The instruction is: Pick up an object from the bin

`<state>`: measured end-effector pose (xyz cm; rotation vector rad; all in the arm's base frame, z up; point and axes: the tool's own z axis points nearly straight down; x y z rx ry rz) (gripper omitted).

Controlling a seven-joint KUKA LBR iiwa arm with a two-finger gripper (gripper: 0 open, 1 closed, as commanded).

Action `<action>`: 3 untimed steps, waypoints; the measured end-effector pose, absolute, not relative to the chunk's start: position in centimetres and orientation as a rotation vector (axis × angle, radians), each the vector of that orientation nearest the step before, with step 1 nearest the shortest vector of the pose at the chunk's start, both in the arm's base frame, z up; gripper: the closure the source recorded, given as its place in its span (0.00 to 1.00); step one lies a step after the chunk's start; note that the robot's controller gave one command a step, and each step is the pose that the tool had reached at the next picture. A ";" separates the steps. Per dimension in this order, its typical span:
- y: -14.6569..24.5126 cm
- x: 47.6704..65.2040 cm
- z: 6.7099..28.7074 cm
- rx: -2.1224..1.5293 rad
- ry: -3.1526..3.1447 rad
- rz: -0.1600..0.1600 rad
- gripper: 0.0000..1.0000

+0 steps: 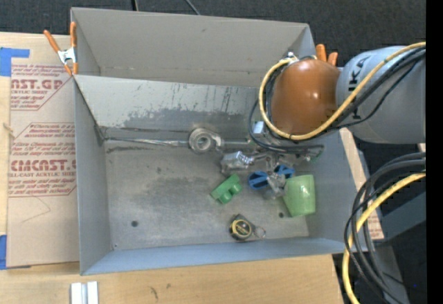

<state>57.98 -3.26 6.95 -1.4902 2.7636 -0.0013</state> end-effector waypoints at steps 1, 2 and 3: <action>3.1 58.2 7.0 -1.440 2.787 0.006 0.00; 2.7 58.2 7.0 -1.434 2.791 0.003 1.00; 3.9 56.6 24.0 -1.484 2.758 -0.004 1.00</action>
Offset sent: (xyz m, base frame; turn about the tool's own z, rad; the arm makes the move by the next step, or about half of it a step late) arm 0.0020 0.0581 0.0005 0.0383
